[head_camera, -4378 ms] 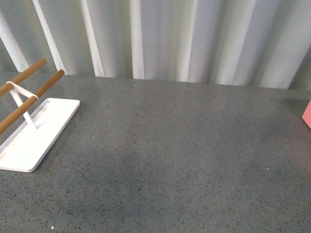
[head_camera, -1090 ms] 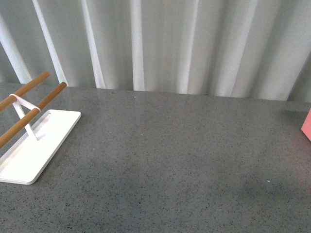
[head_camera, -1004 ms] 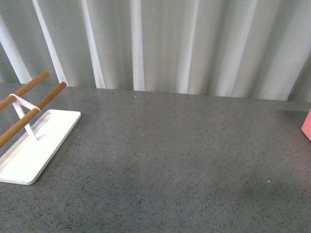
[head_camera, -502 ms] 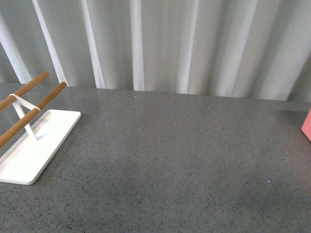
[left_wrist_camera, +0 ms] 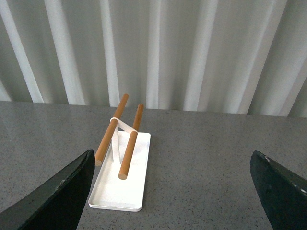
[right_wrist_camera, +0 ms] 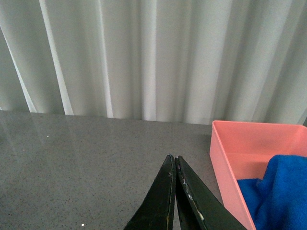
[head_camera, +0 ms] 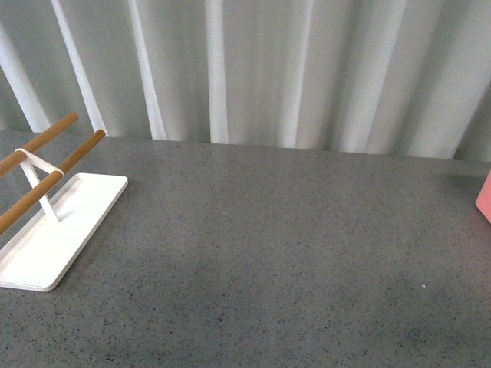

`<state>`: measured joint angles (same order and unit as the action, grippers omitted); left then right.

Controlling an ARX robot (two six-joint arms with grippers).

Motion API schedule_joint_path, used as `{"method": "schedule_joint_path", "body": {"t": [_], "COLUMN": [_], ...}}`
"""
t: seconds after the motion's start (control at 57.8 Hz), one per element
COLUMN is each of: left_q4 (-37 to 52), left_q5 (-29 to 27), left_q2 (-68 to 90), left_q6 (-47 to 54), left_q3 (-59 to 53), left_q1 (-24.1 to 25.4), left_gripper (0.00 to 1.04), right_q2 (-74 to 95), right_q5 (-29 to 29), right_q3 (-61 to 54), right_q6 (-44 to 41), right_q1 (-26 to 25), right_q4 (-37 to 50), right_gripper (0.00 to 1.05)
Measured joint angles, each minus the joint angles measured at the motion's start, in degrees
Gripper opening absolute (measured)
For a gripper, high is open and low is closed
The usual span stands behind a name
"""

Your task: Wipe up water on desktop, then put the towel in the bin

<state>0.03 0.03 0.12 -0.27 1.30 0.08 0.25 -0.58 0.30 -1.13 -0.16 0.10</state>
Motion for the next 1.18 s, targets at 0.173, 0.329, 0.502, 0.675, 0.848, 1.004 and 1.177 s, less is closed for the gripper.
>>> {"method": "schedule_joint_path", "body": {"t": [0.173, 0.329, 0.502, 0.675, 0.848, 1.004, 1.177], "left_q4": [0.00, 0.00, 0.00, 0.00, 0.00, 0.00, 0.00], "left_q5": [-0.02, -0.02, -0.02, -0.02, -0.02, -0.02, -0.02], "left_q2": [0.00, 0.00, 0.00, 0.00, 0.00, 0.00, 0.00], "left_q6": [0.00, 0.00, 0.00, 0.00, 0.00, 0.00, 0.00], "left_q3": [-0.02, -0.02, -0.02, -0.02, -0.02, -0.02, -0.02], "left_q1": [0.00, 0.00, 0.00, 0.00, 0.00, 0.00, 0.00], "left_gripper": [0.98, 0.98, 0.98, 0.98, 0.98, 0.98, 0.98], "right_q2": [-0.02, -0.04, -0.04, -0.04, -0.04, -0.04, -0.04], "right_q5": [-0.02, 0.00, 0.00, 0.00, 0.00, 0.00, 0.00], "right_q3": [0.00, 0.00, 0.00, 0.00, 0.00, 0.00, 0.00], "right_q6": [-0.02, 0.00, 0.00, 0.11, 0.09, 0.09, 0.09], "right_q1": [0.00, 0.00, 0.00, 0.00, 0.00, 0.00, 0.00], "right_q4": [-0.07, -0.07, -0.07, -0.07, -0.07, -0.07, -0.07], "right_gripper": [0.15, 0.41, 0.73, 1.00, 0.98, 0.98, 0.98]}}
